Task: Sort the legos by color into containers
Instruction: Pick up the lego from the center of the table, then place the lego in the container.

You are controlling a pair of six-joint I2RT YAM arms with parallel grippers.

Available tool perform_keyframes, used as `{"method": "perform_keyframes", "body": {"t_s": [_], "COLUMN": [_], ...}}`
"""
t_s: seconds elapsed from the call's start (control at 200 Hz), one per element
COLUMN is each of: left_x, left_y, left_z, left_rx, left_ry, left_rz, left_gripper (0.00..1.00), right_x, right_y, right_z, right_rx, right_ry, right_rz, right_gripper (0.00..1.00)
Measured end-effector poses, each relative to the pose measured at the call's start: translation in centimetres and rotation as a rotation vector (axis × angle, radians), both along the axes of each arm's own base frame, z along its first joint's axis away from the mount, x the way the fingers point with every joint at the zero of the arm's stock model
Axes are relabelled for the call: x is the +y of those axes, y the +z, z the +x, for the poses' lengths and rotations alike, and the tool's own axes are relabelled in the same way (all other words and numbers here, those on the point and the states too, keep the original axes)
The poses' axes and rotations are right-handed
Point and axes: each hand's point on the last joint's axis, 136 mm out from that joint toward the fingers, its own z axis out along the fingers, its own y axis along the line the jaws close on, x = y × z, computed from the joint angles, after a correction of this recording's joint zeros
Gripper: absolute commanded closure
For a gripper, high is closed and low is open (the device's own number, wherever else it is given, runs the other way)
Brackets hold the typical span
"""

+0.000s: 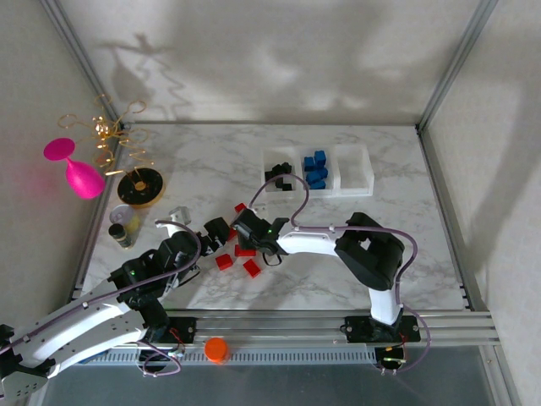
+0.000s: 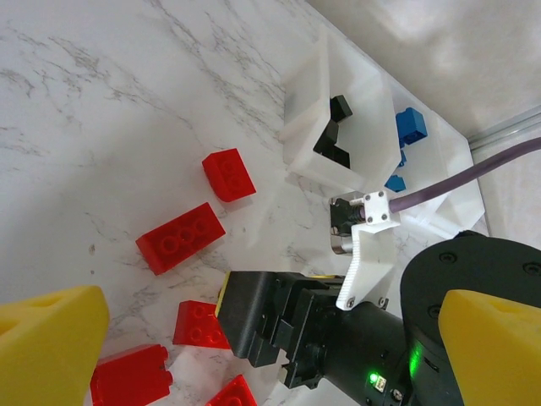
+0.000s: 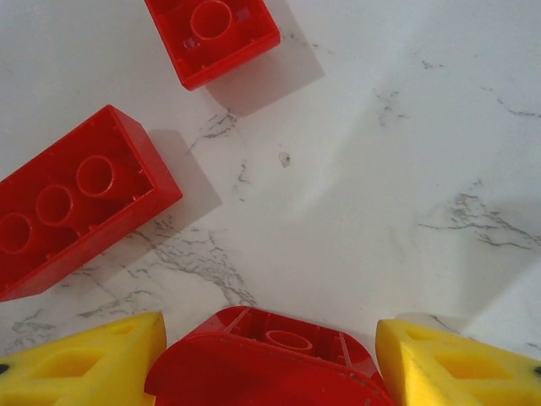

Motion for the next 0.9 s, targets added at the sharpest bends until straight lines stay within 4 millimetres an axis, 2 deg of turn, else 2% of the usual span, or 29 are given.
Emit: {"method": "perform_keyframes", "body": {"t_s": [0.11,0.235,0.406,0.541,0.651,0.781,0.896], "left_x": [-0.1,-0.3,-0.9,-1.9,-2.9,-4.2,-5.6], "left_y": [0.1,0.0,-0.4,-0.8,-1.3,-1.5,-1.0], "left_z": [0.1,0.2,0.4,0.8,1.2,1.7,2.3], "left_rx": [-0.004,-0.003,0.010,0.022,0.034,0.045,0.040], "left_ry": [0.000,-0.001,-0.014,-0.035,-0.058,-0.087,-0.111], "left_rz": [-0.005,-0.004,0.001,-0.001,0.000,0.001,-0.013], "left_gripper": [0.00,0.00,0.00,0.00,0.00,0.00,0.00], "right_x": [-0.3,-0.7,-3.1,-6.8,-10.5,-15.6,-21.0], "right_y": [1.0,3.1,5.7,7.4,8.9,10.5,11.7], "right_z": [-0.1,0.1,1.5,3.2,5.2,7.9,10.6], "right_rx": [-0.009,-0.033,-0.071,-0.095,-0.125,-0.170,-0.208], "right_ry": [0.000,-0.009,-0.061,-0.130,-0.210,-0.320,-0.440], "right_rz": [0.015,0.054,0.088,0.090,0.090,0.087,0.070], "right_gripper": [0.38,0.39,0.39,0.39,0.39,0.39,0.39]}}
